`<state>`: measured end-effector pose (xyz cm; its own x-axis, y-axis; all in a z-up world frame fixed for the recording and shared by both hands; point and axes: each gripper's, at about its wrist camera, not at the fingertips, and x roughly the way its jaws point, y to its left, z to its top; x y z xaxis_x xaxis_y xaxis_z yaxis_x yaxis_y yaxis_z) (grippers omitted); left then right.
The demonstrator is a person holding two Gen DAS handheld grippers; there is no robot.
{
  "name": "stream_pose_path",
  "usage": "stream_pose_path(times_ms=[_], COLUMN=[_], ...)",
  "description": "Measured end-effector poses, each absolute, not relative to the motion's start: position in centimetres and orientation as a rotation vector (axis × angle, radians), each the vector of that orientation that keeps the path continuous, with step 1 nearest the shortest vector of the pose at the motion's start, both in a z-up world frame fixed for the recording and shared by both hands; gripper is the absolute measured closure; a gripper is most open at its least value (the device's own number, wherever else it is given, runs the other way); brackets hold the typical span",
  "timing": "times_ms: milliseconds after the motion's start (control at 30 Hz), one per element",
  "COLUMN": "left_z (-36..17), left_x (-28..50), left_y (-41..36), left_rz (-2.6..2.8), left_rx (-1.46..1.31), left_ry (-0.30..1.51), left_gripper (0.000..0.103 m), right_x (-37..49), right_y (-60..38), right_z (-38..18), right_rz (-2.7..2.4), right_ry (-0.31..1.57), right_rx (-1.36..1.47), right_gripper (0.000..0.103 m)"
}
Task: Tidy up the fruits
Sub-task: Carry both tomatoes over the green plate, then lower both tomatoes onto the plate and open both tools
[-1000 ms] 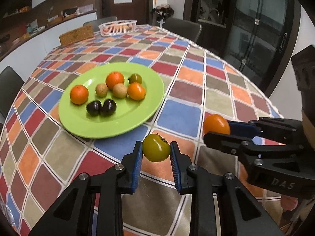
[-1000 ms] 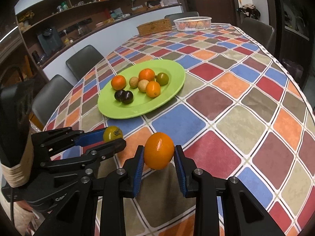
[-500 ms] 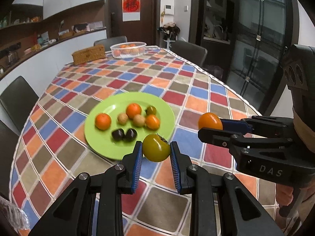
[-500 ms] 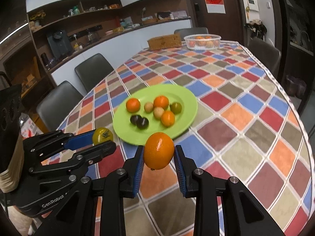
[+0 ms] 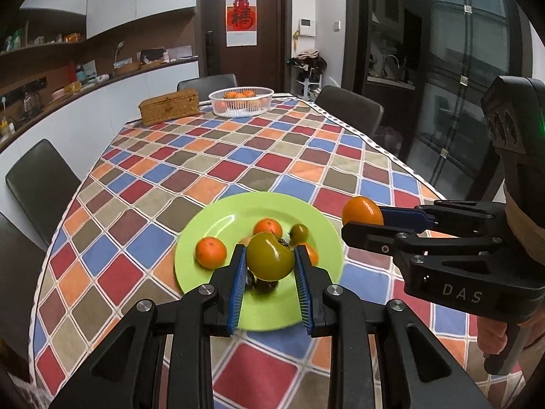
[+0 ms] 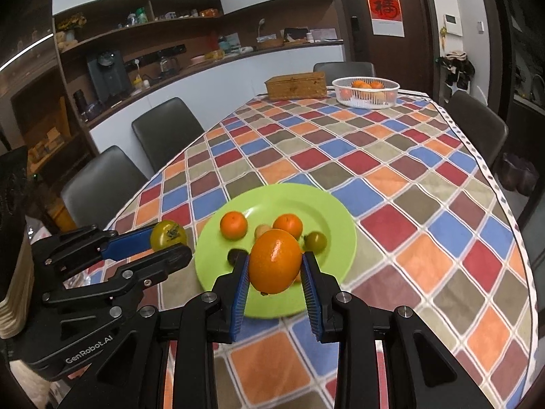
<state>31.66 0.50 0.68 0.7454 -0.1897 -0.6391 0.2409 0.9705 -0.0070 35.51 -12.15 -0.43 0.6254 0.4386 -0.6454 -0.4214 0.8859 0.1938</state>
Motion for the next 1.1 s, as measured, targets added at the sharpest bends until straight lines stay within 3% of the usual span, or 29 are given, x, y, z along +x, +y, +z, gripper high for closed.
stream_pose_path(times_ms=[767, 1100], left_z=[-4.8, -6.2], left_x=[43.5, 44.4], left_y=[2.8, 2.8], left_rz=[-0.193, -0.176], left_rx=[0.009, 0.001], left_ry=[0.851, 0.892], left_gripper=[0.075, 0.074], right_x=[47.0, 48.3], right_y=[-10.0, -9.9], right_z=[-6.1, -7.6], right_rz=[0.464, 0.452], right_ry=[0.893, 0.934], right_rx=[0.028, 0.022], right_gripper=[0.072, 0.070])
